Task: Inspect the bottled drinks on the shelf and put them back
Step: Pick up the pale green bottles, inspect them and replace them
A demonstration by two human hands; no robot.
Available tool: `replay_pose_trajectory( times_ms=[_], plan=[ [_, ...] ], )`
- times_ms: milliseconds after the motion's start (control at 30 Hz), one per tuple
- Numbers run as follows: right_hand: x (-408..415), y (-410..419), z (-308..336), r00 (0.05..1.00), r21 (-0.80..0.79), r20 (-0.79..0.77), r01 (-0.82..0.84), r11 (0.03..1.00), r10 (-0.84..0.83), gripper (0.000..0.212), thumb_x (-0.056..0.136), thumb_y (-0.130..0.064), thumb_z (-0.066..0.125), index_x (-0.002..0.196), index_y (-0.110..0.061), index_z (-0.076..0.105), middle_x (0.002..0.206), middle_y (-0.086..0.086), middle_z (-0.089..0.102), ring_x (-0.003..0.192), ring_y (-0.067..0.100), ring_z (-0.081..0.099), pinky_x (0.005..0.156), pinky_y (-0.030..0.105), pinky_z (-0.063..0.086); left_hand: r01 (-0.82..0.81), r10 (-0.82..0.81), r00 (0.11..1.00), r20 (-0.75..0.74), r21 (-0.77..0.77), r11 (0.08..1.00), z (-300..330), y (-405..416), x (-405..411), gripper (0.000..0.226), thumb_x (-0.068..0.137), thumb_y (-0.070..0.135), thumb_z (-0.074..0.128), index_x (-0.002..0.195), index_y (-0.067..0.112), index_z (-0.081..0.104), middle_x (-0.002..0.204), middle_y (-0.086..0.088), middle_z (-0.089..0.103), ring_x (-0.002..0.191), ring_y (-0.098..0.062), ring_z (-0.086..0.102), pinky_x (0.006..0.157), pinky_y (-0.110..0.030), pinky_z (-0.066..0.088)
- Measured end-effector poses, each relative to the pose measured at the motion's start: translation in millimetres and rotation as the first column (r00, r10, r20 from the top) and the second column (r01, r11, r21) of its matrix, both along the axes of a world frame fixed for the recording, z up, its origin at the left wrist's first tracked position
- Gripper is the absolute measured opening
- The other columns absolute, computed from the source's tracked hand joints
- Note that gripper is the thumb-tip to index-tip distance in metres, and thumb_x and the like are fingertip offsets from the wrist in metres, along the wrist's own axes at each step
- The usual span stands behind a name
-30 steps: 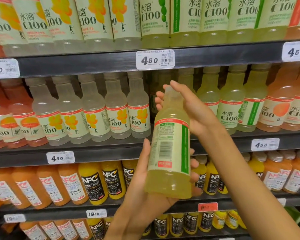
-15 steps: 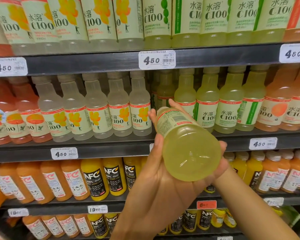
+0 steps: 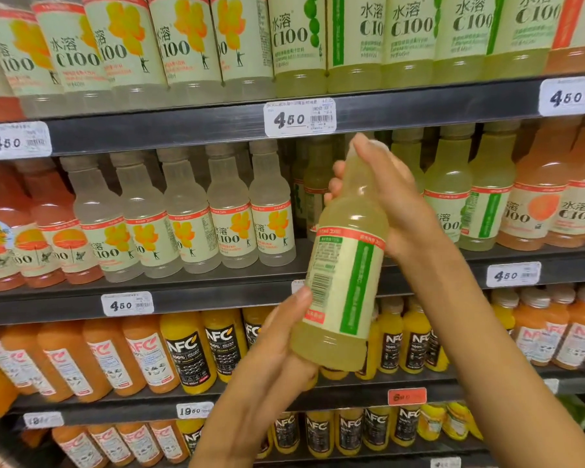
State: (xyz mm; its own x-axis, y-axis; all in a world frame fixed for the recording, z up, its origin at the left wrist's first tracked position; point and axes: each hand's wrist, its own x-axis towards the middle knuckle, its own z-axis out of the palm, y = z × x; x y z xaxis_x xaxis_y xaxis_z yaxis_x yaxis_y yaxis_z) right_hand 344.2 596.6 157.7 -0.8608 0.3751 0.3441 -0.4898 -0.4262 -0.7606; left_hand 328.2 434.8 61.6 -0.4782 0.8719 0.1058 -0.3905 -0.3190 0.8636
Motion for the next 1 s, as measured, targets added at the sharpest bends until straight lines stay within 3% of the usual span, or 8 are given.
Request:
replay_pose_trajectory(
  times_ms=[100, 200, 400, 567, 633, 767, 833, 1000],
  plan=[
    [6, 3, -2, 0.993, 0.124, -0.111, 0.065, 0.990, -0.052, 0.017, 0.093, -0.023, 0.060, 0.107, -0.017, 0.052, 0.076, 0.003, 0.064, 0.063, 0.016, 0.063, 0.059, 0.032, 0.054, -0.154, 0.096, 0.944, -0.315, -0.166, 0.974, -7, 1, -9, 0.090, 0.058, 0.059, 0.078, 0.134, 0.020, 0.050, 0.124, -0.006, 0.066, 0.116, -0.025, 0.061, 0.099, -0.040, 0.048],
    [6, 3, -3, 0.991, 0.228, -0.102, 0.107, 0.968, -0.086, 0.024, 0.089, -0.025, 0.063, 0.109, -0.017, 0.053, 0.080, 0.004, 0.066, 0.064, 0.017, 0.064, 0.060, 0.032, 0.054, -0.205, 0.061, 0.829, -0.555, -0.202, 0.958, -9, 5, -4, 0.070, 0.060, 0.058, 0.071, 0.123, 0.033, 0.052, 0.115, 0.013, 0.069, 0.108, -0.008, 0.064, 0.085, -0.021, 0.053],
    [14, 7, 1, 0.997, 0.471, -0.027, 0.081, 0.878, -0.078, 0.041, 0.087, -0.037, 0.055, 0.122, -0.018, 0.048, 0.102, 0.007, 0.073, 0.087, 0.023, 0.072, 0.072, 0.029, 0.056, -0.226, 0.141, 0.824, -0.549, -0.090, 0.970, -22, 15, 0, 0.065, 0.057, 0.045, 0.076, 0.117, 0.031, 0.055, 0.108, 0.011, 0.071, 0.100, -0.008, 0.067, 0.076, -0.016, 0.053],
    [27, 6, -5, 0.996, 0.539, -0.077, 0.006, 0.842, 0.043, 0.021, 0.087, -0.033, 0.058, 0.100, -0.016, 0.059, 0.081, 0.002, 0.069, 0.078, 0.023, 0.068, 0.069, 0.033, 0.054, -0.339, 0.254, 0.732, -0.632, -0.015, 0.940, -25, 25, -8, 0.057, 0.062, 0.031, 0.078, 0.114, 0.034, 0.053, 0.104, 0.013, 0.070, 0.096, -0.005, 0.068, 0.072, -0.014, 0.053],
    [29, -1, -8, 0.988, 0.568, -0.150, 0.060, 0.821, 0.032, 0.023, 0.083, -0.031, 0.057, 0.098, -0.013, 0.057, 0.077, 0.000, 0.066, 0.073, 0.019, 0.065, 0.069, 0.031, 0.053, -0.396, 0.297, 0.681, -0.669, 0.005, 0.918, -27, 29, -10, 0.068, 0.062, 0.035, 0.078, 0.123, 0.036, 0.046, 0.112, 0.017, 0.066, 0.103, -0.001, 0.063, 0.078, -0.013, 0.051],
    [29, -14, -15, 0.915, 0.597, -0.320, 0.397, 0.697, -0.247, 0.030, 0.083, -0.030, 0.062, 0.101, -0.008, 0.054, 0.080, 0.005, 0.065, 0.072, 0.012, 0.066, 0.071, 0.028, 0.054, -0.559, 0.457, 0.605, -0.652, 0.061, 0.827, -34, 42, -10, 0.090, 0.060, 0.047, 0.076, 0.137, 0.042, 0.031, 0.130, 0.019, 0.050, 0.119, 0.004, 0.050, 0.091, -0.009, 0.043],
    [30, -19, -17, 0.886, 0.540, -0.352, 0.456, 0.707, -0.303, 0.030, 0.082, -0.030, 0.063, 0.101, -0.008, 0.053, 0.084, 0.012, 0.063, 0.074, 0.015, 0.066, 0.073, 0.032, 0.055, -0.585, 0.477, 0.579, -0.662, 0.071, 0.808, -38, 53, -9, 0.088, 0.062, 0.039, 0.079, 0.136, 0.041, 0.031, 0.130, 0.009, 0.051, 0.119, -0.007, 0.052, 0.092, -0.021, 0.049],
    [37, -22, -22, 0.897, 0.655, -0.413, 0.412, 0.633, -0.157, 0.030, 0.076, -0.019, 0.069, 0.099, -0.009, 0.053, 0.089, 0.015, 0.060, 0.082, 0.032, 0.061, 0.074, 0.050, 0.052, -0.670, 0.594, 0.419, -0.687, 0.208, 0.712, -36, 69, -23, 0.083, 0.064, 0.016, 0.082, 0.124, 0.053, 0.038, 0.113, 0.020, 0.062, 0.104, 0.002, 0.060, 0.077, -0.012, 0.051]
  ],
)
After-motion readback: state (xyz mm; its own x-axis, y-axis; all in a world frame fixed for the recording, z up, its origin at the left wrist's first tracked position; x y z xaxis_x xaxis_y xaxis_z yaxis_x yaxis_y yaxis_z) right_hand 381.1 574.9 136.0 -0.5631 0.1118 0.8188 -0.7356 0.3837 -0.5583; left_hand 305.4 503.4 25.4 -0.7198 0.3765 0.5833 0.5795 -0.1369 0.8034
